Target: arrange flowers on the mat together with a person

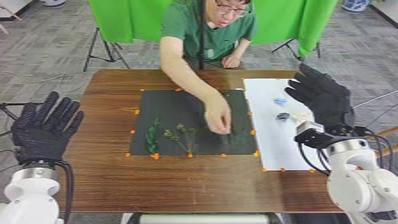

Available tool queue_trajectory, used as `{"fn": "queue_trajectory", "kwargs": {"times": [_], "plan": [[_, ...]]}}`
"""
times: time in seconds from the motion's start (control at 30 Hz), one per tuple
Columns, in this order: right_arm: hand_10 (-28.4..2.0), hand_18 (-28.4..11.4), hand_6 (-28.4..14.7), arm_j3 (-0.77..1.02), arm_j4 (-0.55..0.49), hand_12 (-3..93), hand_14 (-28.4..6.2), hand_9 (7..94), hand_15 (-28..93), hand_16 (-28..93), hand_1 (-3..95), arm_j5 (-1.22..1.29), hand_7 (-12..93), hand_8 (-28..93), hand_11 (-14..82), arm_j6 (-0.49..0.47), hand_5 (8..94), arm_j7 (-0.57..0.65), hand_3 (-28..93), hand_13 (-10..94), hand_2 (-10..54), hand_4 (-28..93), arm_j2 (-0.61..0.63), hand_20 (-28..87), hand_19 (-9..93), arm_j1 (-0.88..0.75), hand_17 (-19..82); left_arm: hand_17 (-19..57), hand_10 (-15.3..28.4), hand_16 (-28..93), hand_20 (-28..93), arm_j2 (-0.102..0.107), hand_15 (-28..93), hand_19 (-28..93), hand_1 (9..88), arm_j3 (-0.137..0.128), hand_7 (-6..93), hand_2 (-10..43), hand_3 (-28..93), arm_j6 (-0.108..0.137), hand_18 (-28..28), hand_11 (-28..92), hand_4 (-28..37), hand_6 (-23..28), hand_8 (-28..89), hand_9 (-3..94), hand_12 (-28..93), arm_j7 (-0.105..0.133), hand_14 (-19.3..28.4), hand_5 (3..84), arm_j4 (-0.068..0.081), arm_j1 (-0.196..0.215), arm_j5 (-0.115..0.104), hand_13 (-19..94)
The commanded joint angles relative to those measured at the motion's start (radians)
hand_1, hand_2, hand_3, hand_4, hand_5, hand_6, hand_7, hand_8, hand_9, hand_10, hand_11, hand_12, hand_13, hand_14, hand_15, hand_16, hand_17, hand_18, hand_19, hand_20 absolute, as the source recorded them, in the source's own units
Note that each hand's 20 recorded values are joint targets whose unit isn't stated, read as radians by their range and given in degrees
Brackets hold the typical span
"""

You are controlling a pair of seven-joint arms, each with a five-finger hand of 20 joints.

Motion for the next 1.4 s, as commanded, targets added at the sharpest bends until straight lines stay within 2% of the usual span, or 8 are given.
{"fn": "queue_trajectory", "kwargs": {"times": [0.03,0.13,0.37,0.57,0.83,0.93,1.03,1.4], "plan": [[-17.6,-17.2,-5.6,0.008,-0.009,16.8,-14.5,34.0,7,26,14.3,0.003,11,-8,2.5,0.000,38.6,0.009,77,30,10.6,-22,-0.011,11,35,-0.011,10,-5.4,15.8,-9,13,-0.009,34,39,25.5,0.006,13.2,17.7,73,0.018,14.9,21,-28.3,8.3,-10,40.5,8,0.005,15.2,45.8,-0.003,0.023,-0.011,30],[-17.6,-17.2,-5.6,0.017,-0.012,16.9,-14.6,34.0,8,26,14.3,0.000,11,-8,2.6,-0.007,38.5,0.010,77,30,10.6,-22,-0.019,12,35,-0.019,10,-5.4,15.8,-9,13,-0.013,34,39,25.5,0.010,13.3,17.7,73,0.014,15.0,21,-28.3,8.4,-10,40.5,8,0.009,15.2,46.0,-0.003,0.027,-0.021,30],[-17.7,-17.4,-5.6,-0.048,0.008,17.0,-14.7,34.1,9,26,14.2,-0.009,11,-8,2.5,0.032,38.4,0.020,78,30,10.7,-21,-0.010,12,36,0.045,10,-5.4,15.8,-9,12,-0.011,34,39,25.5,0.009,13.2,17.8,73,0.016,15.0,21,-28.3,8.6,-10,40.6,8,0.001,15.1,46.4,-0.002,0.025,-0.011,31],[-17.9,-17.5,-5.6,-0.035,0.001,17.1,-14.8,34.4,9,25,14.3,-0.013,11,-8,2.6,0.025,38.4,0.024,78,30,10.7,-21,-0.011,12,36,0.026,10,-5.4,15.8,-9,12,-0.012,34,40,25.5,0.008,13.3,17.8,73,0.011,15.0,21,-28.3,8.6,-10,40.6,8,-0.006,15.2,46.3,0.007,0.020,-0.017,30],[-17.8,-17.6,-5.4,-0.023,0.003,17.0,-14.8,34.6,9,25,14.4,-0.045,11,-8,2.6,0.028,38.4,0.016,78,30,10.6,-21,-0.001,11,37,0.021,10,-5.4,15.7,-9,12,-0.007,33,39,25.4,0.002,13.4,17.8,73,-0.010,15.0,21,-28.3,8.4,-10,40.5,8,-0.007,15.3,46.1,0.011,0.013,-0.005,30],[-17.7,-17.6,-5.4,-0.005,-0.001,17.0,-14.8,34.5,9,25,14.5,-0.077,11,-8,2.7,0.022,38.4,0.012,78,30,10.2,-21,0.001,11,37,0.003,10,-5.4,15.6,-9,12,-0.005,33,39,25.3,0.005,13.4,17.7,73,-0.030,15.0,20,-28.3,8.3,-10,40.5,8,-0.013,15.2,46.0,0.018,0.009,-0.001,30],[-17.7,-17.4,-5.4,0.021,-0.004,17.0,-14.6,34.5,9,25,14.9,-0.203,11,-8,2.7,0.020,38.4,0.034,78,30,9.4,-21,-0.002,11,36,-0.015,10,-5.5,15.5,-9,12,-0.006,33,39,25.3,0.003,13.2,17.7,73,-0.049,15.0,20,-28.3,8.2,-10,40.3,8,-0.018,15.0,45.8,0.021,0.014,0.011,30],[-16.8,-17.0,-5.1,0.044,-0.003,17.5,-14.0,33.5,7,26,21.2,-0.596,12,-8,2.5,0.025,37.0,0.108,77,29,0.0,-20,0.014,11,33,-0.018,10,-5.6,15.3,-9,12,0.001,32,39,25.3,0.007,12.7,17.4,73,-0.063,15.0,20,-28.3,7.9,-10,39.9,8,-0.010,14.7,45.3,0.021,0.013,0.021,30]]}}
